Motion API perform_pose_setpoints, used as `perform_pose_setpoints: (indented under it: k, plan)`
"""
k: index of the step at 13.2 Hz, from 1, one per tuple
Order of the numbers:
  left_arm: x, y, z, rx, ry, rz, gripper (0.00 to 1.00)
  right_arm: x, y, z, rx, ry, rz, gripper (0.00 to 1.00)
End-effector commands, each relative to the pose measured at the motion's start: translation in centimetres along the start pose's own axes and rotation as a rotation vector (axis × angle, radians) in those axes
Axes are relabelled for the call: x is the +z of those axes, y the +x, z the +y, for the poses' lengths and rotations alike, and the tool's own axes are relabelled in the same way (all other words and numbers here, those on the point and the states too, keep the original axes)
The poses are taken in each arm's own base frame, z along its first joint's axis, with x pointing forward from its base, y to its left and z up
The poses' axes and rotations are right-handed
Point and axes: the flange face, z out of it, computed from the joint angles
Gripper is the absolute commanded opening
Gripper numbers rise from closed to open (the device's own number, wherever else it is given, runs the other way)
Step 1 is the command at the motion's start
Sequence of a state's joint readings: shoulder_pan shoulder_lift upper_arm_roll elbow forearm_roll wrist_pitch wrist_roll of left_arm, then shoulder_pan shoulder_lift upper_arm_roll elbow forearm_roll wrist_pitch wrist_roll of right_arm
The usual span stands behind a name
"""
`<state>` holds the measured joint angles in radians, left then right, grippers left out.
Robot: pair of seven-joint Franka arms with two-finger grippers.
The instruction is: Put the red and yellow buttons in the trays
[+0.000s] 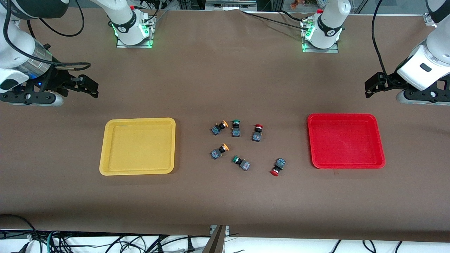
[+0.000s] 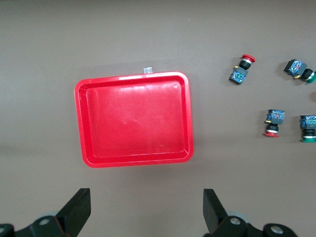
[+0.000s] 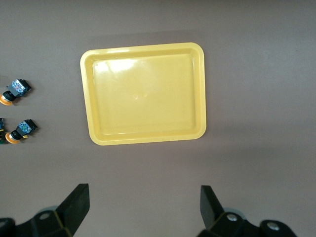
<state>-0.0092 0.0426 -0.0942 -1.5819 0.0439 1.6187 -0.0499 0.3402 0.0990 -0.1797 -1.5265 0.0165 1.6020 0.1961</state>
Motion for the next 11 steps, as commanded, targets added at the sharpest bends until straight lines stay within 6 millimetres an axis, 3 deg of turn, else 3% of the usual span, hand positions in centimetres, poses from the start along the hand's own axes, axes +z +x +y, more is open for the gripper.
perform_pose_setpoints:
  k: [1,11]
  plan:
    - [-0.26,-0.75,-0.27,0.019,0.01,0.004,1.0,-0.13,0.07,0.33,0.002,-0.02,-0.007,0.99]
    - [-0.18,-0.71,-0.17,0.018,0.009,0.003,1.0,-0.49,0.12,0.12,-0.002,-0.018,0.002,1.0]
